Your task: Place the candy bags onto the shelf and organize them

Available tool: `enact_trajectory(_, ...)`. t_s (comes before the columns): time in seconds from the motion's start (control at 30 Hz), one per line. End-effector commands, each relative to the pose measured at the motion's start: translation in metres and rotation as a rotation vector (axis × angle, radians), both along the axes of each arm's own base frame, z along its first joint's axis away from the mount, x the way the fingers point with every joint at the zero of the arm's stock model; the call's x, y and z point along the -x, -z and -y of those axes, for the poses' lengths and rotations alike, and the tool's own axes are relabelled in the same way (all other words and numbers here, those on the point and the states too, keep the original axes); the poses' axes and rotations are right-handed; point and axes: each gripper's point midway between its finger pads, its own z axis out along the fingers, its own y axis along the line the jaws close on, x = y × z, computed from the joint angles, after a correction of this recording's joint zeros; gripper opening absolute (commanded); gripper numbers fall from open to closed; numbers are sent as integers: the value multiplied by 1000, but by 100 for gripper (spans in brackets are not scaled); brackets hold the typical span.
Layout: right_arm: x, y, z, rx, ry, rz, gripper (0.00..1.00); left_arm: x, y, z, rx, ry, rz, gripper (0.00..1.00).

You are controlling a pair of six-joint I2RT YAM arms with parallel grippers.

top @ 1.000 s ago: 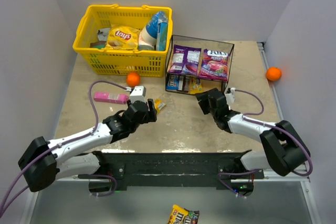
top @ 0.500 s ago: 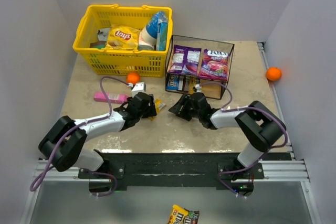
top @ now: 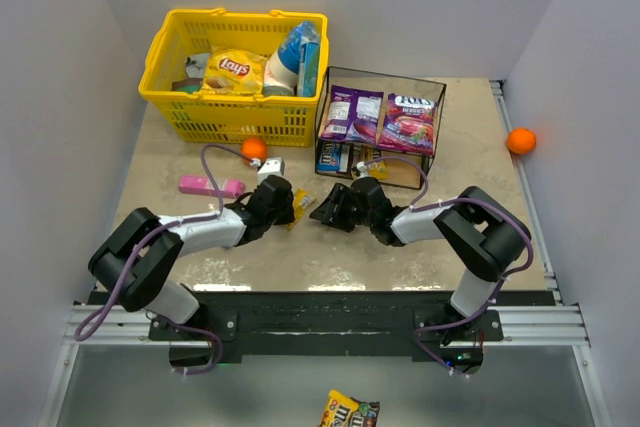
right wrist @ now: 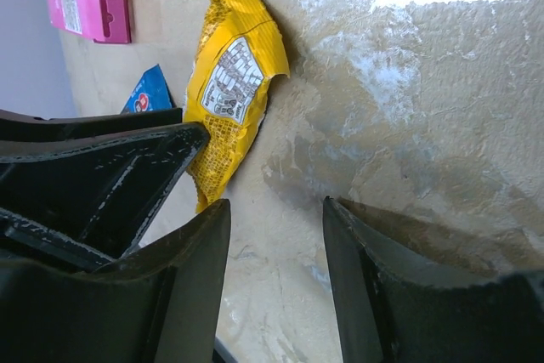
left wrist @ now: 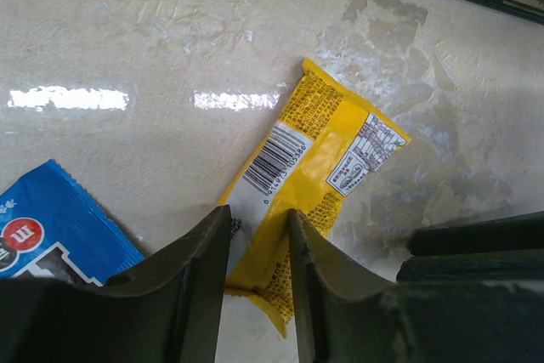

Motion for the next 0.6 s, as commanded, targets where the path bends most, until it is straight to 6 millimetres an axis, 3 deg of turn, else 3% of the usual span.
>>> enact_trajectory(0.0, 5, 9, 11, 85, -3, -14, 51, 10, 17, 12, 54, 44, -63, 36)
enact_trajectory(0.23, 5, -1, 20, 123, 12, 9, 51, 34, 25, 29, 201, 49, -179, 36)
enact_trajectory(0.47, 6, -19, 40, 188, 52, 43, 51, 54, -9, 71, 385, 81, -177, 40)
enact_trajectory(0.57, 5, -30, 48, 209, 69, 74, 51, 48, -25, 71, 353, 92, -136, 40)
